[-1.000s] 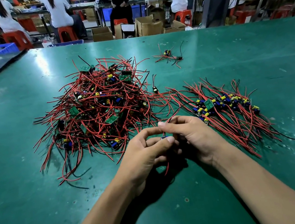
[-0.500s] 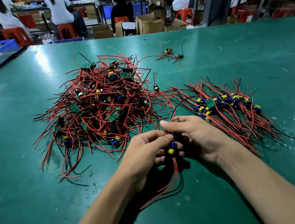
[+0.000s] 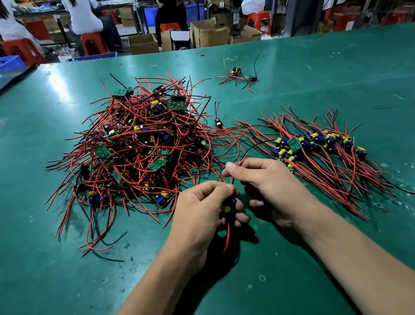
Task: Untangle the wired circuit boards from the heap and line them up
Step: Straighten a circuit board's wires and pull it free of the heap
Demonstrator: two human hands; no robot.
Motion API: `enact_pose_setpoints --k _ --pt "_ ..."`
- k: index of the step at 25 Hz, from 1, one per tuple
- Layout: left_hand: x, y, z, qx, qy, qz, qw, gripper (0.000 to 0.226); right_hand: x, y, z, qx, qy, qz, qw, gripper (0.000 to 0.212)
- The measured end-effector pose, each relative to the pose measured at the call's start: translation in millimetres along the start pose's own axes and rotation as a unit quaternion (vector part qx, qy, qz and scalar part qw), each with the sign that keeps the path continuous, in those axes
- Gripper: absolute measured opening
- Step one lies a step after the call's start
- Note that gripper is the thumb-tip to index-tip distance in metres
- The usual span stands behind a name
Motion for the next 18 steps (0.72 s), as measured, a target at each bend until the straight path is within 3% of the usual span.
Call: enact_pose_setpoints --k 4,10,16,18 --pt "0.4 -4.5 4.0 -0.026 0.033 0.072 0.997 0.016 -3.0 6.8 -4.1 0.045 0.022 -0.022 0.998 0.024" --pt "1.9 -4.6 5.4 -0.051 0.036 0.056 0.996 0.018 -2.0 11.4 -9.8 0.084 0.025 -0.096 0.991 0.035" --pt "1.6 -1.3 2.2 -0.026 0.039 0.081 0.996 0.019 3.2 -6.5 2.0 -0.102 -0.053 -0.073 0.991 0.027" --pt "1.0 -0.6 1.4 -0.024 0.037 0.083 0.996 0.021 4.6 -6.7 2.6 -0.107 -0.056 -0.052 0.991 0.022"
Point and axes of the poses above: each hand's wrist, its own z-axis away from the middle knuckle, its own y-axis out of the back of the hand, x = y × z, the point moved 5 cm from there along -z, towards the middle knuckle, and after that the axes turned 6 degrees about x, right-handed, at the moved point
